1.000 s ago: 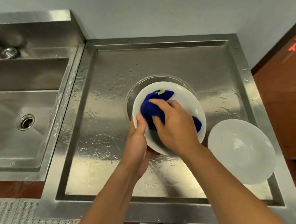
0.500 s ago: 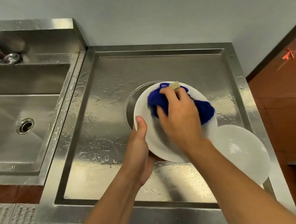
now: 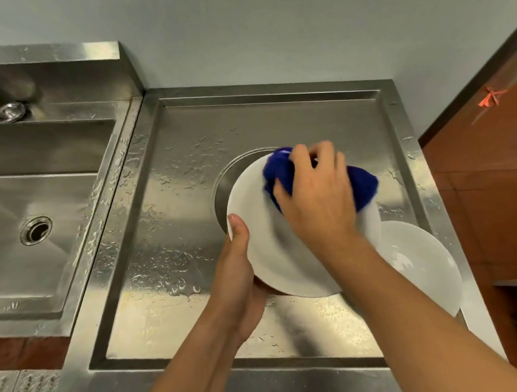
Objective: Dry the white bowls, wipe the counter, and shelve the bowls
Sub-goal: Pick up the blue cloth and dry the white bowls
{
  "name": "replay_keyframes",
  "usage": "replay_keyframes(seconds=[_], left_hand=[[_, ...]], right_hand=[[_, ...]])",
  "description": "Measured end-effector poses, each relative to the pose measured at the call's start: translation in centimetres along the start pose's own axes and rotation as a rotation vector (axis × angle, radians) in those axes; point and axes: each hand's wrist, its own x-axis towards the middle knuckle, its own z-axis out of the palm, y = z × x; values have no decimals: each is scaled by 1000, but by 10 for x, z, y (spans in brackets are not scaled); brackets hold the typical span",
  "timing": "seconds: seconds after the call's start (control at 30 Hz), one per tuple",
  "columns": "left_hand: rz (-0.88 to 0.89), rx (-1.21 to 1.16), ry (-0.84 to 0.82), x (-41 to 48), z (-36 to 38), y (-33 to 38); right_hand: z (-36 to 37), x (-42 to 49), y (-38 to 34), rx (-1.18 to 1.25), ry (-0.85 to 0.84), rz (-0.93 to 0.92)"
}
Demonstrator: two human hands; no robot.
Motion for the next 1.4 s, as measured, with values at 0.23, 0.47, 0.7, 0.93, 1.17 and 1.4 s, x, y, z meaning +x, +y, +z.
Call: replay_keyframes(seconds=[0.23,0.47,0.7,0.93,1.17,1.4], left_hand=[[107,-20,13,8,-12,26],[26,92,-59,-6,9,9],[29,7,-31,-1,22,4],[-11,137,-52,-7,28,-3],[-67,139,-61,5,44,-18],[-76,214,91,19,30,-32]], right_hand=[[-15,-19,-13,564,-504,-51],[-16,-4,23,-17,33,-30],[-25,-16,2,591,-163,20],[-34,-34,60,46,-171,-247],[-23,1,79,12,304,-62],[-63,0,145,865,518,540]])
